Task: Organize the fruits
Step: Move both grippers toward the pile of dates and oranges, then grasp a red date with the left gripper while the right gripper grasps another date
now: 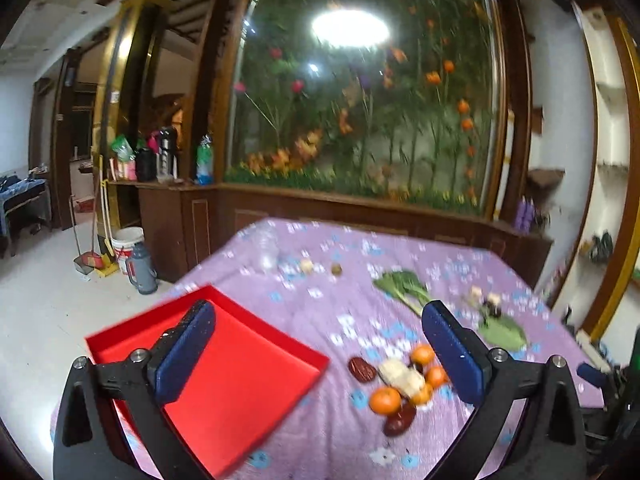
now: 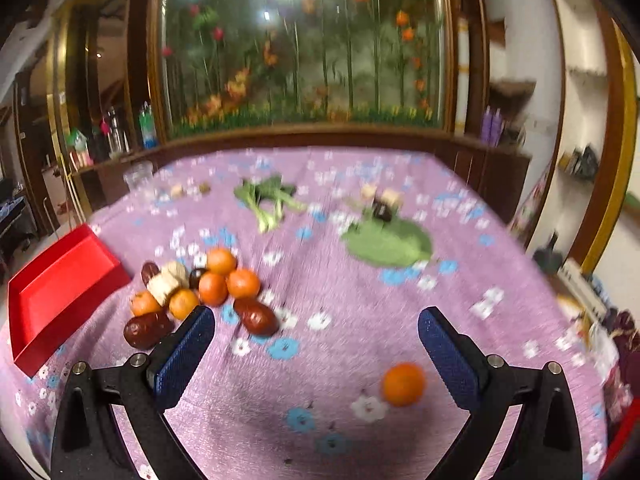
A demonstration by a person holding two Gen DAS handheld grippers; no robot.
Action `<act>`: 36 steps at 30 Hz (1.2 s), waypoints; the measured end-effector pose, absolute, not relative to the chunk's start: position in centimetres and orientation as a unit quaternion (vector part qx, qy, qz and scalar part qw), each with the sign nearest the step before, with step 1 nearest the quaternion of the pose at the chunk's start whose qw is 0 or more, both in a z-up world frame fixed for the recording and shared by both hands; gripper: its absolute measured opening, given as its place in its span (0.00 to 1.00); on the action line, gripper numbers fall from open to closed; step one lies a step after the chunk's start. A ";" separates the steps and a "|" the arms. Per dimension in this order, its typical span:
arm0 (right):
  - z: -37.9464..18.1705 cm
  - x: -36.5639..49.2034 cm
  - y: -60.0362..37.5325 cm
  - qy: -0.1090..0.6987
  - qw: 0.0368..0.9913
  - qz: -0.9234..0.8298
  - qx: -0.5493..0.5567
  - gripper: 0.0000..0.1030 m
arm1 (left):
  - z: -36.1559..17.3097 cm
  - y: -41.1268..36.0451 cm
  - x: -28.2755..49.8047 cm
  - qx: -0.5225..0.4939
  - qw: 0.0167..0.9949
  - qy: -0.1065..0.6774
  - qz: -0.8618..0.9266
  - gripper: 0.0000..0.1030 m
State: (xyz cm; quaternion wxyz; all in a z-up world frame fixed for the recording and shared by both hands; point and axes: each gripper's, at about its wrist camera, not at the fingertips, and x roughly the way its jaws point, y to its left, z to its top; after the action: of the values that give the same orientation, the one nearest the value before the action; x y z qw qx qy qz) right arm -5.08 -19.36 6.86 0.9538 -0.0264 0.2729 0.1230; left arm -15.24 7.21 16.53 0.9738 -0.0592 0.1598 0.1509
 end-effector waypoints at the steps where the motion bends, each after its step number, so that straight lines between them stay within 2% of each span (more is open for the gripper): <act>1: 7.2 -5.3 -19.6 0.268 0.955 0.125 -0.022 1.00 | 16.7 7.6 -15.3 -0.063 0.974 0.160 0.149 1.00; 4: 7.4 -5.3 -19.8 0.287 0.946 0.148 -0.016 1.00 | 15.8 8.7 -14.3 -0.084 0.967 0.196 0.139 1.00; 7: 6.5 -4.3 -19.5 0.321 0.930 0.180 -0.006 0.99 | 13.0 9.2 -12.2 -0.110 0.952 0.266 0.104 1.00; 10: 5.9 -4.0 -19.1 0.336 0.920 0.201 0.011 0.97 | 10.9 8.1 -11.3 -0.094 0.942 0.308 0.092 1.00; 15: 5.3 -3.7 -18.2 0.345 0.914 0.211 -0.007 0.96 | 8.6 7.0 -10.3 -0.090 0.936 0.331 0.078 1.00; 18: 4.3 -2.7 -17.1 0.352 0.912 0.206 -0.042 0.92 | 7.6 6.7 -9.7 -0.088 0.933 0.342 0.066 1.00; 23: 3.1 -0.7 -16.5 0.374 0.901 0.215 -0.043 0.87 | 6.6 5.6 -9.1 -0.073 0.937 0.340 0.037 1.00; 31: 1.8 1.9 -15.3 0.398 0.887 0.231 -0.044 0.80 | 4.2 3.0 -7.0 -0.043 0.920 0.389 0.000 0.99; 36: 1.5 2.5 -15.1 0.403 0.882 0.239 -0.044 0.80 | 2.8 2.5 -5.6 -0.046 0.909 0.414 -0.019 0.77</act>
State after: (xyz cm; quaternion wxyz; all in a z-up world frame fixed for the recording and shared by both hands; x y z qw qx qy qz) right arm 2.49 -15.13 1.45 0.8823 -0.0436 0.4035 0.2385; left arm -5.62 2.53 2.83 0.9088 -0.0460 0.4143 -0.0192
